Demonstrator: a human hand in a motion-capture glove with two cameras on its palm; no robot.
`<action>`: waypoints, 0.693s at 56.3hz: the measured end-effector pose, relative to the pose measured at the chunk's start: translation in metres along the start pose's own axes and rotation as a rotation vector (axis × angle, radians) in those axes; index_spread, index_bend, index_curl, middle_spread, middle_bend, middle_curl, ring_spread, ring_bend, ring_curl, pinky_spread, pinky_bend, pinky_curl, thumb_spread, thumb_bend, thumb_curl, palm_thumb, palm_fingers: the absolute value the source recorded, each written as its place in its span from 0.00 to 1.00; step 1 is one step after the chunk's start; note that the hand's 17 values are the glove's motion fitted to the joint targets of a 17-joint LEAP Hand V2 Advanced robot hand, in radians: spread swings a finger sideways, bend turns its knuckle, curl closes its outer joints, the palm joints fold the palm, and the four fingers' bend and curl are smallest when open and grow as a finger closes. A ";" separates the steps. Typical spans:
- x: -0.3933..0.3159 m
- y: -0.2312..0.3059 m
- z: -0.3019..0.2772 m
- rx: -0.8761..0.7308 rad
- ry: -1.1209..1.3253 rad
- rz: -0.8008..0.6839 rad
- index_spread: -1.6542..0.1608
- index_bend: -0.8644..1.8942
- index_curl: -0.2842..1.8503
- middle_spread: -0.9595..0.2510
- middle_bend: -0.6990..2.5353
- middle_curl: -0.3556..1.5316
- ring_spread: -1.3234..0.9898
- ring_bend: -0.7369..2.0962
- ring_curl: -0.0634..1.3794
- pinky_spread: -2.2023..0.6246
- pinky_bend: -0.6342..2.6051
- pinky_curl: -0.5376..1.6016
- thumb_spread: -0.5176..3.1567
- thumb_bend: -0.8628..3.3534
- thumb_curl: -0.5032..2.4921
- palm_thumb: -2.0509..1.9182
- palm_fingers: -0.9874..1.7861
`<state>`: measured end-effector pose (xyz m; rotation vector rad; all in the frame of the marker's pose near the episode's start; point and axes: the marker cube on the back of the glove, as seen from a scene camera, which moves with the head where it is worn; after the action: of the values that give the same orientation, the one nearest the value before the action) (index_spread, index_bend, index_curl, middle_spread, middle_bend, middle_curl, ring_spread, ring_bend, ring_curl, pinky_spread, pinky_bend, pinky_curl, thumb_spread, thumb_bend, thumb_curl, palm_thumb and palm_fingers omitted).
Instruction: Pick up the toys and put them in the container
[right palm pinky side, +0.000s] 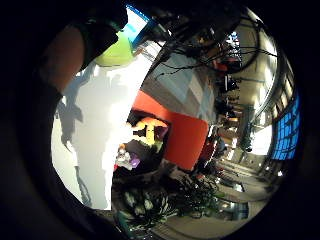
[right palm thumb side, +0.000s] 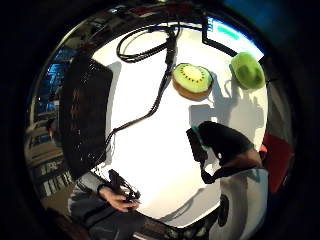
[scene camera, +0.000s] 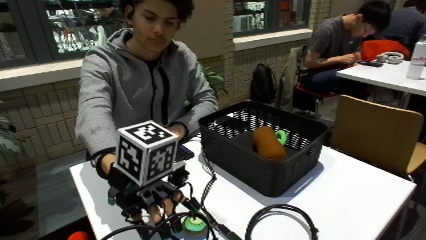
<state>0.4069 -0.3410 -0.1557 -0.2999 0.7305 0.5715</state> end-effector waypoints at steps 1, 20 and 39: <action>0.002 -0.004 0.002 -0.001 0.004 0.004 0.76 0.35 0.19 0.81 0.34 0.45 0.52 0.51 0.22 0.78 0.47 0.41 0.54 0.20 0.27 0.58 0.32; 0.006 -0.051 0.041 0.010 -0.265 0.001 0.75 0.40 0.23 0.86 0.30 0.43 0.57 0.39 0.16 0.78 0.49 0.42 0.53 0.19 0.26 0.54 0.32; 0.004 -0.054 0.041 0.003 -0.355 0.084 0.74 0.40 0.27 0.92 0.27 0.41 0.60 0.34 0.12 0.79 0.50 0.42 0.47 0.19 0.25 0.49 0.37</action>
<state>0.4640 -0.3647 -0.1258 -0.1591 0.4021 0.6820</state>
